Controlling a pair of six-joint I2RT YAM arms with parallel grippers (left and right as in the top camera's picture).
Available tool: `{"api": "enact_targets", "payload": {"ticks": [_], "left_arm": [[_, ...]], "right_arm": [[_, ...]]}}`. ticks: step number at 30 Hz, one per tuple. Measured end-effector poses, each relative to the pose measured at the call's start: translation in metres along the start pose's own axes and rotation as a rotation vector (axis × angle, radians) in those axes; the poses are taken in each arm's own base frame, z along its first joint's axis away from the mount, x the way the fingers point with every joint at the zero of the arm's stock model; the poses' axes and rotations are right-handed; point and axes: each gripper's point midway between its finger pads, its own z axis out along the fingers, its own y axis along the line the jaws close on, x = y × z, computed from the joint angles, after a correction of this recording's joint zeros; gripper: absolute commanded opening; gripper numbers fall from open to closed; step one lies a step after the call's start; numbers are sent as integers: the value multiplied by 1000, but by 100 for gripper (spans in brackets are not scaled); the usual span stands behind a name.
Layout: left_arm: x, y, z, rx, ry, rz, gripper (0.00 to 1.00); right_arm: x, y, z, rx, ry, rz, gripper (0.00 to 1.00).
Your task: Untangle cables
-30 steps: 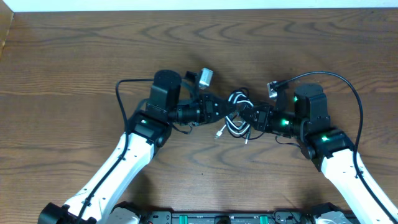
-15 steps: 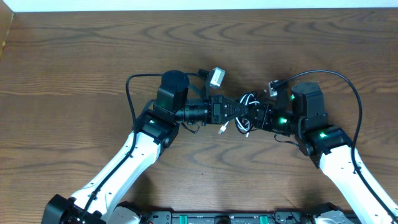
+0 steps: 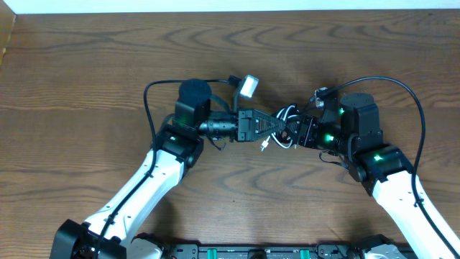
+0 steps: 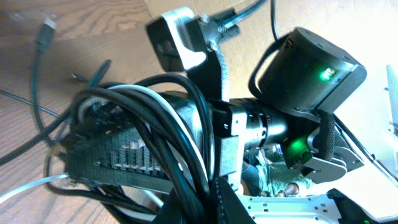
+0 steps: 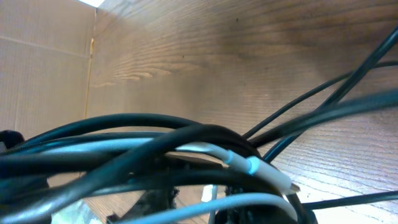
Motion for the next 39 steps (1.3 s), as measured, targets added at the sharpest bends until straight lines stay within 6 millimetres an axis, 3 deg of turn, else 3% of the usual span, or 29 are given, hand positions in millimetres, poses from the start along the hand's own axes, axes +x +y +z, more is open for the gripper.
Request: {"api": "enact_targets", "payload": {"ticks": [3, 5, 10, 12, 18, 20, 25, 29, 36, 39], "left_arm": [[-5, 3, -8, -1, -12, -4, 9], [-7, 3, -13, 3, -16, 0, 15], [-17, -9, -29, 32, -37, 59, 17], [-17, -15, -31, 41, -36, 75, 17], [-15, -16, -30, 46, -27, 110, 17], [-14, -16, -30, 46, -25, 132, 24], [-11, -10, -30, 31, -18, 153, 25], [-9, 11, -30, -54, -35, 74, 25], [4, 72, -42, -337, -88, -165, 27], [6, 84, -46, -401, -107, -190, 32]], "right_arm": [[2, -3, -1, 23, 9, 3, 38], [4, -10, -2, 56, 9, 13, 38], [13, -71, 0, 294, 0, 87, 44], [15, -85, -1, 350, -5, 98, 44], [10, -91, -3, 389, -36, 92, 48], [10, -91, -3, 391, -37, 89, 48], [10, -86, -1, 360, -30, 83, 48], [13, -80, 1, 327, -9, 95, 48], [16, -77, 2, 308, -3, 147, 49], [15, -77, 2, 305, -4, 155, 50]]}}
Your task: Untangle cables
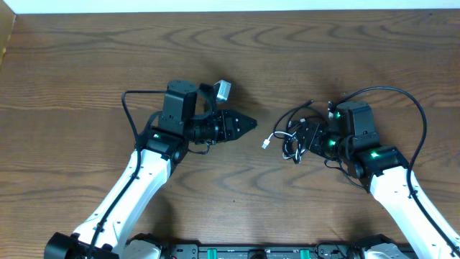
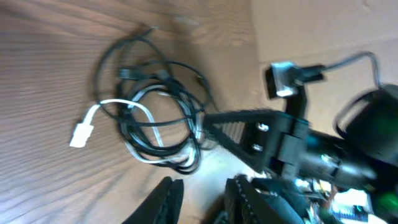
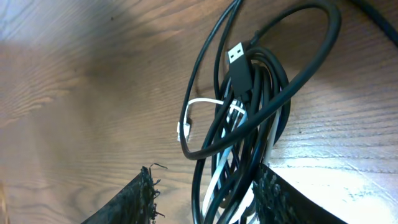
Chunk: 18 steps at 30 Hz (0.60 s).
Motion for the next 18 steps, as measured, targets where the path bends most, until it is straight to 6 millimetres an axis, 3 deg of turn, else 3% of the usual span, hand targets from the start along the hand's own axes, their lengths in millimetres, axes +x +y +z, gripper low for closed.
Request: {"api": "enact_targets", "payload": {"ticks": [5, 9, 14, 18], "left_arm": [[-5, 11, 0, -59, -33, -10, 33], [-3, 11, 2, -71, -34, 6, 36], [27, 2, 18, -67, 70, 129, 37], [52, 4, 24, -92, 151, 180, 37]], "right_arm": [[3, 4, 3, -12, 13, 0, 41], [4, 27, 5, -86, 5, -45, 41], [4, 56, 10, -168, -26, -115, 40], [0, 54, 20, -150, -37, -95, 38]]}}
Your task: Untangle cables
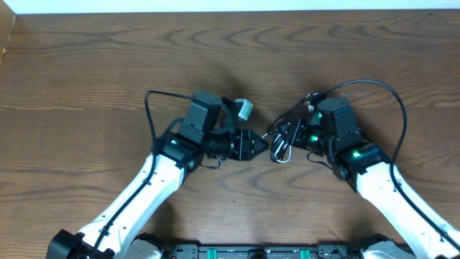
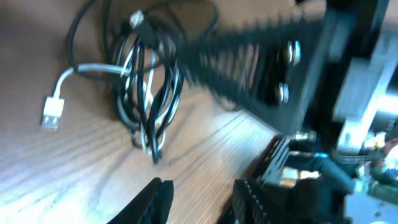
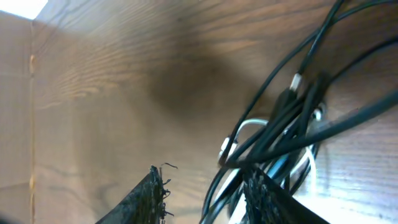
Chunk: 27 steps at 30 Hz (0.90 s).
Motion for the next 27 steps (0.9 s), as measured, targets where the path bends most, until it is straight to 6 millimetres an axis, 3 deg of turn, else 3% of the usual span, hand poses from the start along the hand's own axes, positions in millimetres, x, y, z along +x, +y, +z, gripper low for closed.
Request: {"api": "enact_targets", "payload": {"ticks": [8, 18, 21, 27], "left_arm": [[19, 26, 3, -162, 46, -10, 37], [23, 27, 18, -301, 8, 88, 38], [21, 33, 22, -354, -17, 65, 45], [15, 50, 49, -403, -44, 5, 48]], "right_arm": [[-2, -14, 29, 32, 11, 26, 36], [0, -17, 30, 43, 17, 47, 31], [1, -19, 30, 48, 21, 49, 31], [0, -20, 30, 51, 19, 52, 32]]}}
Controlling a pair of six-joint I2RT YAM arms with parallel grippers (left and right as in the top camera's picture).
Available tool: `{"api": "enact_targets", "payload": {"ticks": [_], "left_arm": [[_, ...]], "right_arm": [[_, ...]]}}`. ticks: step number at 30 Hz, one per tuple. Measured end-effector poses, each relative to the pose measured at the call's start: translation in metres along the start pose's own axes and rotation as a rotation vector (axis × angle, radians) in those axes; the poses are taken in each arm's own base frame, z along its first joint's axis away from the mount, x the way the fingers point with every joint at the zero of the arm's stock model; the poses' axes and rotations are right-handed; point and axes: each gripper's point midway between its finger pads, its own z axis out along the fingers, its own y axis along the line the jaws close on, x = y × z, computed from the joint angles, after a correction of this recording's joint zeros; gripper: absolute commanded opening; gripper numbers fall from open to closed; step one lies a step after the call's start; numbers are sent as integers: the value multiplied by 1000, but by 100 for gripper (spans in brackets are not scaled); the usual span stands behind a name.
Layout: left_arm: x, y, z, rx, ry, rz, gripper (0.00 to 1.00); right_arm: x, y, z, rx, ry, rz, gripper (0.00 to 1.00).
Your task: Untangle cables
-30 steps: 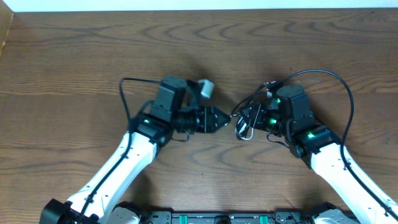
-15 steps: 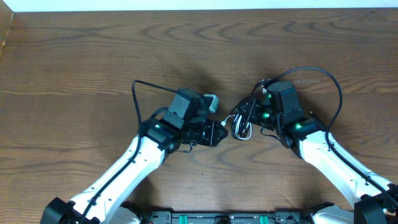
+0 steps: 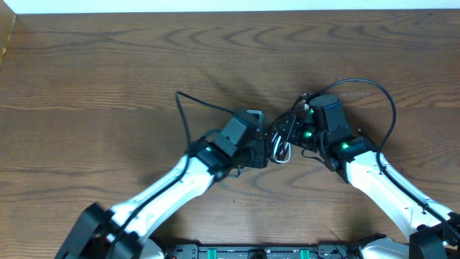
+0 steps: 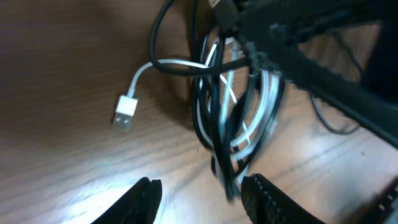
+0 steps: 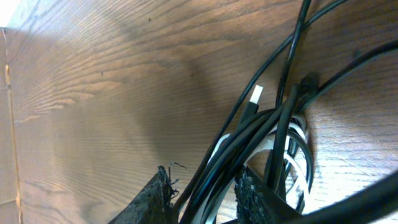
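The cable bundle [image 3: 280, 147] is a tangle of black and white loops on the wooden table, just right of centre. My right gripper [image 3: 290, 138] is at its right side. In the right wrist view several black and white strands [image 5: 249, 143] fill the gap of the right gripper [image 5: 205, 171], which is shut on them. My left gripper [image 3: 264, 152] reaches in from the left and stands open [image 4: 199, 180]. The bundle's lower loop [image 4: 230, 155] lies just ahead of the left gripper's right finger [image 4: 267, 199]. A white USB plug [image 4: 124, 115] sticks out to the left.
The wooden table [image 3: 108, 79] stretches to the left and back. A loose black USB plug [image 5: 255, 96] lies on the wood by the strands. The two arms nearly meet at the middle, with each robot's own black cable arching above its wrist.
My left gripper has moved right, from just left of the bundle to right against it. The bundle now looms larger in the left wrist view. The right gripper's fingers stand closer together on the strands.
First both grippers met mid-table with the bundle strung tight between them. Then they stood apart, the bundle with the right gripper and the left one empty. After that both closed in again, and now the left gripper is open at the bundle's left side.
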Motion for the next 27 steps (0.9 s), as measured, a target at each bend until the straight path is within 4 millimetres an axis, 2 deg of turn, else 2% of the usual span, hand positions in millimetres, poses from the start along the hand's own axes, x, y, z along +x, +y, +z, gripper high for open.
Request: {"api": "enact_targets", "payload": {"ticks": [5, 8, 16, 20, 23, 25, 27], "left_arm": [[-1, -14, 21, 26, -22, -17, 48], [-6, -30, 21, 70, -58, 2, 49], [5, -42, 24, 65, -53, -3, 47], [4, -41, 24, 55, -61, -19, 35], [2, -38, 26, 39, -72, -47, 13], [2, -35, 32, 30, -74, -62, 8], [2, -32, 41, 22, -74, -76, 8]], "right_arm": [[-4, -8, -2, 19, -5, 25, 33], [-8, -13, -3, 24, -12, 46, 33], [-10, -14, -4, 19, -11, 65, 33], [-10, -14, -4, 18, -10, 69, 33], [-9, -14, -4, 17, -7, 70, 33], [-8, -14, -4, 14, -1, 70, 33], [-8, -13, -4, 12, 1, 71, 33]]}}
